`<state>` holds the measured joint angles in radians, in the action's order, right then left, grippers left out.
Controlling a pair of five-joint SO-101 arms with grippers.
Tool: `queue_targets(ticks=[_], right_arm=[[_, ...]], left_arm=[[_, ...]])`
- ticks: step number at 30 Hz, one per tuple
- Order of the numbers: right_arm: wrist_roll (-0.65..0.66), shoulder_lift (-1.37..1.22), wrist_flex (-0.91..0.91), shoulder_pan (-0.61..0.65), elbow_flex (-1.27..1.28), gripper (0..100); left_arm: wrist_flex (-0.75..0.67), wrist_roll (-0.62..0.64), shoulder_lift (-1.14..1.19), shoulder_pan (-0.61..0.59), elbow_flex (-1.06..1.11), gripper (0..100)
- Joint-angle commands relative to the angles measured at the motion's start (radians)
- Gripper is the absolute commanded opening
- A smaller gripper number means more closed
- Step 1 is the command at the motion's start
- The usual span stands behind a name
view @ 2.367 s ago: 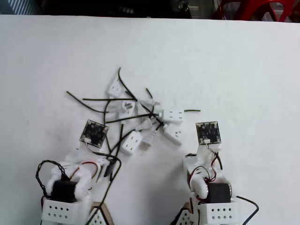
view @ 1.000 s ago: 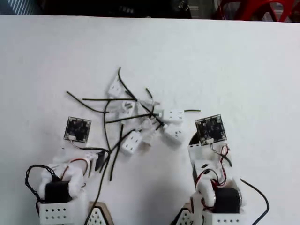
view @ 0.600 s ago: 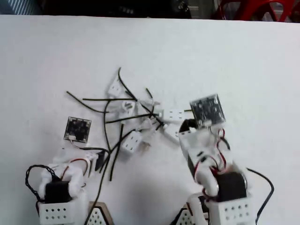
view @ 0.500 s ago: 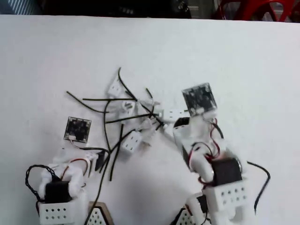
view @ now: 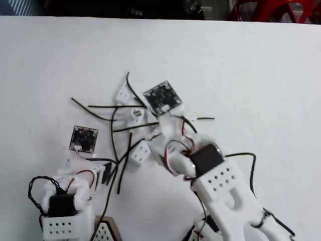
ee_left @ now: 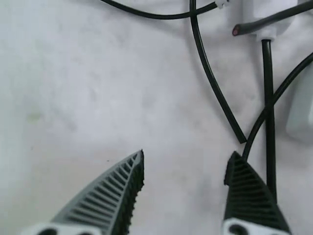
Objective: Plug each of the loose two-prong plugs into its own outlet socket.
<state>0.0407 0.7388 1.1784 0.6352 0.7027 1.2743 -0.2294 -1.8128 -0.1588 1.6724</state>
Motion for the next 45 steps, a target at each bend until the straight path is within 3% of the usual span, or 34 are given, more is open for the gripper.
queue_targets(ticks=[1, 4, 6, 9, 15, 19, 22, 27, 30, 38, 42, 45], right_arm=[[-0.005, -0.12, -0.008, 0.025, -0.121, 2.2], [0.057, -0.248, -0.008, 0.035, -0.187, 2.6], [0.12, -0.331, -0.007, 0.041, -0.216, 6.3], [0.181, -0.444, 0.031, 0.041, -0.269, 10.9], [0.334, -0.613, 0.087, 0.036, -0.353, 10.5], [0.384, -0.674, 0.11, 0.035, -0.371, 10.7], [0.293, -0.69, 0.179, 0.036, -0.408, 10.8], [-0.087, -0.693, 0.254, 0.027, -0.451, 10.8], [-0.249, -0.693, 0.255, 0.027, -0.45, 10.8], [-0.287, -0.73, 0.185, 0.007, -0.407, 10.9], [-0.408, -0.825, 0.13, -0.056, -0.39, 11.2], [-0.423, -0.889, 0.128, -0.081, -0.39, 14.8]], left_arm=[[-0.02, 0.002, -0.005, -0.008, -0.002, 15], [-0.02, -0.003, -0.005, -0.007, -0.002, 4], [-0.021, -0.006, -0.005, -0.005, -0.002, 3], [-0.021, -0.006, -0.005, -0.005, -0.002, 9], [-0.014, 0.0, -0.005, -0.007, 0.0, 27], [-0.02, 0.0, -0.005, -0.008, 0.02, 30], [-0.02, 0.0, -0.005, -0.008, 0.021, 30], [-0.02, 0.0, -0.005, -0.008, 0.021, 30], [-0.02, 0.0, -0.005, -0.008, 0.021, 30], [-0.015, 0.0, -0.005, -0.008, 0.021, 30], [-0.014, 0.0, -0.005, -0.008, 0.021, 30], [-0.014, 0.0, -0.005, -0.008, 0.021, 30]])
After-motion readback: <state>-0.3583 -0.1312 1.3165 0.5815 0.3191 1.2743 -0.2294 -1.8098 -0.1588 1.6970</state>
